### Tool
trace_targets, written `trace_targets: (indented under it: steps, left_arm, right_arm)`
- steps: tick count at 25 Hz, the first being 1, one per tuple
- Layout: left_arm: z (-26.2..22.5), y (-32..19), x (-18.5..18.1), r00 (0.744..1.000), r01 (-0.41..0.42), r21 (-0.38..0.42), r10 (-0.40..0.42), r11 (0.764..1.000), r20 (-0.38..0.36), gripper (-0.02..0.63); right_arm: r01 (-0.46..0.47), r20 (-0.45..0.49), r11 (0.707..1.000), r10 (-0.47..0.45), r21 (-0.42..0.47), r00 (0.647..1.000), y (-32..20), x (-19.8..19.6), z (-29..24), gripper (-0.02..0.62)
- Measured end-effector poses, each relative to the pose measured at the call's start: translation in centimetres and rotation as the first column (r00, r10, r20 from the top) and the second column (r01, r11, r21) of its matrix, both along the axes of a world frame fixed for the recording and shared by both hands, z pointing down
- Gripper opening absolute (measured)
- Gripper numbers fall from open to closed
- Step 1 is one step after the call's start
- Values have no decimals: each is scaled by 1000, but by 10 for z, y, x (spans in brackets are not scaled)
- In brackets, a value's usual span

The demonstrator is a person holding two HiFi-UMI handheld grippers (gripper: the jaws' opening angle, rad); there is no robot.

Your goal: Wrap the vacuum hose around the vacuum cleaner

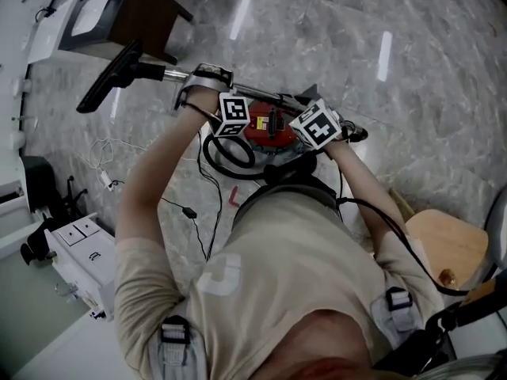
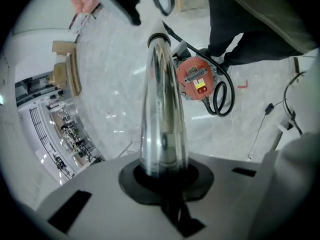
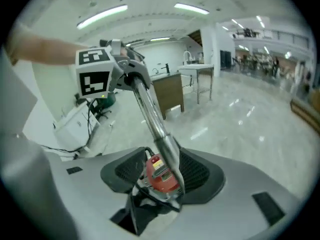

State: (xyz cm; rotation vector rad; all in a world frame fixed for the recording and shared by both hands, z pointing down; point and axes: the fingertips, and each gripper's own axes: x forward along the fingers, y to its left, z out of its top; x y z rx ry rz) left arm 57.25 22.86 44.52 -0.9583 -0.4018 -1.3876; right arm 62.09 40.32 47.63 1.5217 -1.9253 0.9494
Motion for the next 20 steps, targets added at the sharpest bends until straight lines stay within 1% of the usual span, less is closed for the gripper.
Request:
trace_targets:
  steps: [1, 2, 3, 4, 5, 6, 7, 8, 9, 10, 11, 12, 13, 14, 15, 16, 18, 19, 20]
  left_arm:
    - [1, -4, -3, 1000, 21, 0, -21, 1000, -7, 28]
    - [3, -7, -6, 999, 42, -3, -43, 999, -14, 31]
    - [4, -8, -10, 998, 63, -12, -64, 998, -19, 32]
    - [6, -5, -15, 996, 83, -28, -83, 996, -22, 35]
    - [7, 0, -20, 995, 97, -48, -99, 994, -27, 37]
    - [7, 8, -23, 994, 105, -70, -108, 992, -36, 40]
    - [6, 16, -25, 993, 105, -89, -110, 990, -51, 43]
    - [2, 24, -25, 992, 99, -102, -106, 990, -73, 43]
    - [-4, 30, -24, 990, 90, -111, -101, 990, -98, 43]
    - [-11, 35, -23, 988, 82, -119, -96, 990, -124, 43]
    - [-17, 39, -21, 984, 75, -127, -94, 989, -148, 43]
    - [-23, 41, -21, 981, 70, -138, -93, 988, -170, 43]
    - [-29, 43, -22, 977, 66, -152, -94, 986, -190, 43]
    - [-34, 44, -25, 973, 62, -168, -97, 984, -209, 44]
    - [-39, 44, -31, 969, 58, -185, -100, 981, -227, 44]
    - [-44, 43, -38, 964, 54, -203, -105, 978, -246, 46]
    - [-50, 40, -58, 954, 41, -239, -109, 970, -278, 46]
    - [-51, 36, -69, 951, 33, -257, -110, 966, -290, 46]
    - [-51, 31, -81, 947, 31, -278, -117, 960, -299, 48]
  right_arm:
    - [-34, 93, 999, 35, -21, 995, 17, 0, 8, 207]
    - [-61, 217, 996, 73, -60, 973, 35, -6, 19, 207]
    - [-91, 378, 990, 125, -107, 917, 51, -17, 32, 207]
    - [-134, 561, 979, 199, -156, 803, 64, -29, 43, 207]
    - [-200, 732, 960, 279, -196, 622, 73, -38, 50, 207]
    - [-292, 855, 929, 333, -226, 398, 78, -39, 52, 207]
    - [-407, 920, 878, 347, -251, 182, 81, -30, 53, 207]
    - [-522, 943, 806, 333, -279, 10, 83, -15, 55, 207]
    - [-619, 947, 724, 303, -304, -110, 85, 1, 57, 209]
    - [-688, 946, 651, 265, -319, -188, 87, 16, 58, 214]
    - [-736, 947, 596, 221, -321, -234, 88, 27, 56, 260]
    - [-771, 950, 555, 175, -311, -257, 87, 36, 51, 298]
    - [-801, 955, 522, 131, -294, -265, 86, 42, 45, 313]
    - [-828, 961, 491, 91, -271, -260, 82, 49, 36, 335]
    - [-854, 968, 461, 56, -243, -245, 79, 55, 25, 348]
    - [-878, 975, 431, 25, -210, -221, 75, 63, 13, 359]
    - [-918, 987, 371, -22, -137, -156, 66, 75, -13, 364]
    - [-932, 992, 348, -32, -104, -123, 61, 77, -26, 364]
    - [-937, 996, 340, -25, -75, -89, 53, 74, -36, 364]
